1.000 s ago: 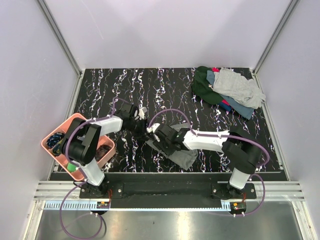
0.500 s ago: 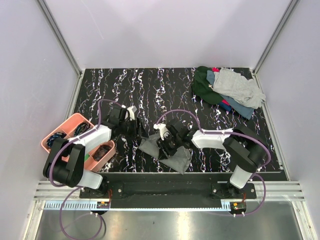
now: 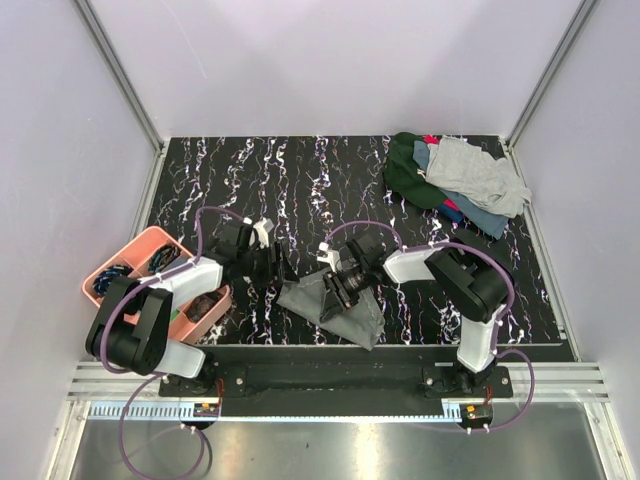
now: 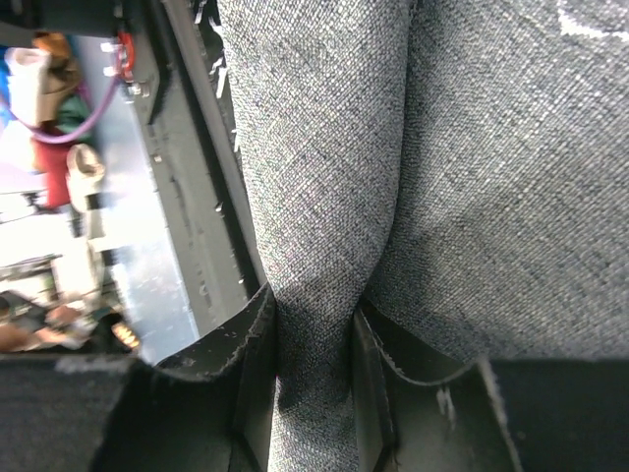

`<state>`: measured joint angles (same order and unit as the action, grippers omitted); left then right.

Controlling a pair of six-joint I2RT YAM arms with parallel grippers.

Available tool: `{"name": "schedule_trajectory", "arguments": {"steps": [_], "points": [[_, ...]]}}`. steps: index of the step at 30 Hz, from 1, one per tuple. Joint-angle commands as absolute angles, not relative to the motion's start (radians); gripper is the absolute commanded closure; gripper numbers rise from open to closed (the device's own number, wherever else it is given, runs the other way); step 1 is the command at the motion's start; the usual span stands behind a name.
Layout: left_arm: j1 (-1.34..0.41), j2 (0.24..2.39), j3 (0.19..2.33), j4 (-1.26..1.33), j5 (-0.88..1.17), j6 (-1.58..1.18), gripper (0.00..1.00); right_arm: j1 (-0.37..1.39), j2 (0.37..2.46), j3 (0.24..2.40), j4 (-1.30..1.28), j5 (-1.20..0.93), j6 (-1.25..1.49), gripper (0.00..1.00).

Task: Fold the napkin, place the utensils inside, and roll it up
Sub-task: Roll the napkin with the utensil

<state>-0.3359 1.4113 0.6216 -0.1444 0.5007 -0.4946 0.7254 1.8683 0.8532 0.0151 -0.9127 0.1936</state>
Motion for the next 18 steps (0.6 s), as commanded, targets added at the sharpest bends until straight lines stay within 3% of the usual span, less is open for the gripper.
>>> {"name": "schedule_trajectory", "arguments": {"steps": [1, 9, 18], "points": [[-0.339, 1.425, 0.597, -0.063, 0.574, -0.502, 0.32, 0.696, 1.945, 0.874, -0.025, -0.997, 0.187, 0.64], [-0.371, 1.523, 0.601, -0.060, 0.597, -0.509, 0.41, 0.663, 2.014, 0.911, -0.032, -1.029, 0.181, 0.64], [-0.396, 1.560, 0.611, -0.090, 0.609, -0.505, 0.91, 0.653, 2.000, 0.946, -0.070, -0.989, 0.167, 0.61]]}}
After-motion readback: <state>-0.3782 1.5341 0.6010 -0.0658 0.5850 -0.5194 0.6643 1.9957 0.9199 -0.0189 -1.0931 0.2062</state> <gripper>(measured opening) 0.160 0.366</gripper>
